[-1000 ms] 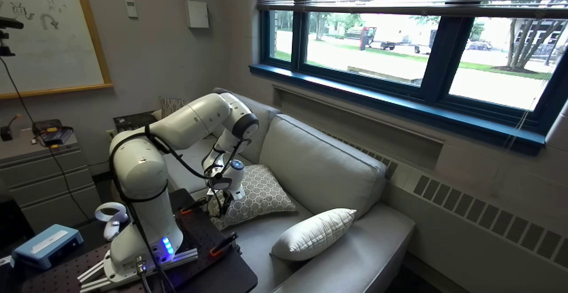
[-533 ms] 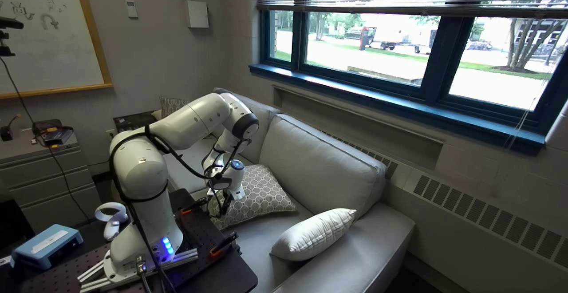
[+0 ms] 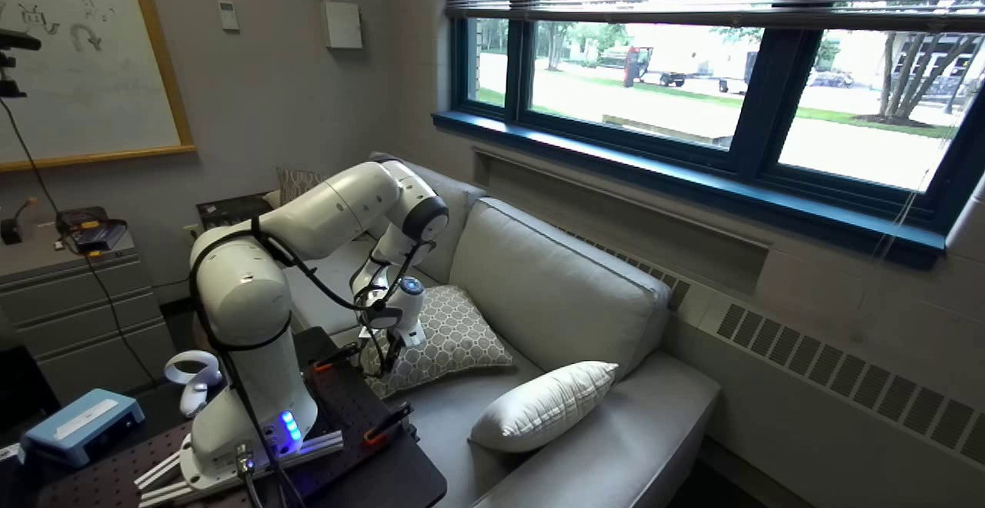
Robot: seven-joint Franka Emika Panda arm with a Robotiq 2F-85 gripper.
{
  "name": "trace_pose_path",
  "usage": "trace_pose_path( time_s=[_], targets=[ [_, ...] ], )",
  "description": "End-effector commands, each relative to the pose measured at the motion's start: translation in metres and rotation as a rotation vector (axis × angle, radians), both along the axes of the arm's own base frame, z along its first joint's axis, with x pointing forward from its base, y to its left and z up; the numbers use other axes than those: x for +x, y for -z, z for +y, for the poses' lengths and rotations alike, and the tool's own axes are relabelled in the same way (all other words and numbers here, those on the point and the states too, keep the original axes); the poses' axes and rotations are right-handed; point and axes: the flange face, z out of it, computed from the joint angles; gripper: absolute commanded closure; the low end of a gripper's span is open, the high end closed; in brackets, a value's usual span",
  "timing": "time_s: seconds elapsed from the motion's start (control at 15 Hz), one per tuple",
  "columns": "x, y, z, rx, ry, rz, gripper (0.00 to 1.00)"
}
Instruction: Put the pillows upright against the armrest
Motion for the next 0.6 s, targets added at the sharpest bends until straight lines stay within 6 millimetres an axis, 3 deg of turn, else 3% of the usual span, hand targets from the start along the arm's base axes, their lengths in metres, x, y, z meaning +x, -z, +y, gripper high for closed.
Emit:
trace_pose_path(
  time_s=[0.0,0.4,0.53],
  targets=[
    [0.001,0.000,0.000,-0.001,0.000,0.001,0.00],
    [0.001,0.000,0.000,-0.001,0.000,0.001,0.00],
    [0.002,0.008,0.018,-0.008,0.001,-0.012,0.00]
  ],
)
